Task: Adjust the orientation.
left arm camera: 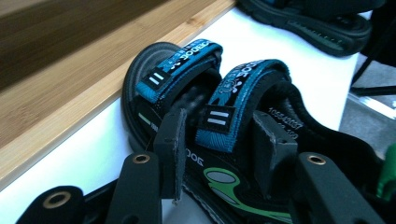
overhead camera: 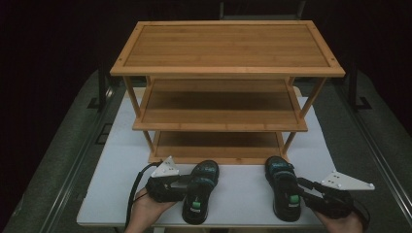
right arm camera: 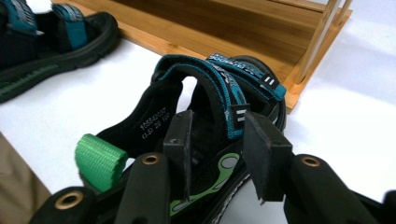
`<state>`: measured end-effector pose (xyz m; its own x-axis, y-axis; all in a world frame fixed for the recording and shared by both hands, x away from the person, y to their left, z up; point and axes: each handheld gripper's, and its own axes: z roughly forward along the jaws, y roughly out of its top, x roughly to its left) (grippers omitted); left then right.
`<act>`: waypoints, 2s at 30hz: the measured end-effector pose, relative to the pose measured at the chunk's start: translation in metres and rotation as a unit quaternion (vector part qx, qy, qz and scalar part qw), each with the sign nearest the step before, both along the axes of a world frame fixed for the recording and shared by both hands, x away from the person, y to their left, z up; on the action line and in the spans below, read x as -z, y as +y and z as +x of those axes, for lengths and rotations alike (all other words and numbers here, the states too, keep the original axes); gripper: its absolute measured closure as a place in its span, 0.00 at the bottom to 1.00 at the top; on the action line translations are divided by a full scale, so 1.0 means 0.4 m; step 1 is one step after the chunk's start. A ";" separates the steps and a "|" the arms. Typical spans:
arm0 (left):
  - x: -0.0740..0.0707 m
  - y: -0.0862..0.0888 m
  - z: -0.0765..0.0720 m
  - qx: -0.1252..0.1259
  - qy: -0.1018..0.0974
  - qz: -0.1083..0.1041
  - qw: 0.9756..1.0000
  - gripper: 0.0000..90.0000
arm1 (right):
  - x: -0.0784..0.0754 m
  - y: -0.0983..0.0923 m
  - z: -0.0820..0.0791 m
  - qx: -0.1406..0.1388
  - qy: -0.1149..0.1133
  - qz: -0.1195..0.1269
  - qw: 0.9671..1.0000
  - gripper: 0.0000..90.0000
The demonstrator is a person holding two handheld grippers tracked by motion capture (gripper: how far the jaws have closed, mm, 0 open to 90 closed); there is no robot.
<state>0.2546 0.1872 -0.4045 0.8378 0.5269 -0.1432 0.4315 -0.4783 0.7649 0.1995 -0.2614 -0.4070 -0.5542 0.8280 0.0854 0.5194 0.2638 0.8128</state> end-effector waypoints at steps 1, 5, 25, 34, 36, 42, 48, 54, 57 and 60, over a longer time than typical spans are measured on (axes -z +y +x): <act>0.001 0.000 0.000 0.000 0.000 0.000 1.000 0.64 | 0.001 0.000 0.001 0.002 0.001 -0.001 1.000 0.71; 0.000 0.000 0.004 -0.007 0.003 0.003 1.000 0.63 | 0.005 0.002 0.007 0.007 -0.002 -0.016 1.000 0.72; -0.011 -0.024 -0.010 -0.020 -0.032 0.023 0.999 0.80 | 0.010 0.021 0.003 0.032 -0.024 -0.035 0.999 0.88; -0.008 -0.013 -0.012 -0.031 -0.043 0.013 0.999 0.83 | 0.011 0.019 0.000 0.045 -0.034 -0.033 0.998 0.92; -0.008 -0.012 -0.011 -0.034 -0.044 0.009 0.998 0.83 | 0.011 0.016 0.000 0.047 -0.033 -0.028 0.998 0.92; -0.010 -0.011 -0.009 -0.036 -0.039 0.000 0.999 0.84 | 0.008 0.021 -0.005 0.042 -0.031 -0.020 0.998 0.93; -0.016 -0.008 -0.009 -0.038 -0.039 -0.007 0.998 0.84 | 0.004 0.033 -0.010 0.033 -0.026 -0.013 0.999 0.93; -0.026 -0.006 -0.008 -0.042 -0.041 -0.017 0.998 0.84 | 0.001 0.053 -0.011 0.018 -0.024 -0.004 1.000 0.93; -0.028 -0.005 -0.008 -0.042 -0.042 -0.021 0.998 0.84 | 0.000 0.069 -0.010 0.010 -0.021 0.005 1.000 0.93; -0.029 -0.006 -0.008 -0.043 -0.042 -0.023 0.998 0.85 | -0.002 0.077 -0.010 0.006 -0.019 0.006 1.000 0.93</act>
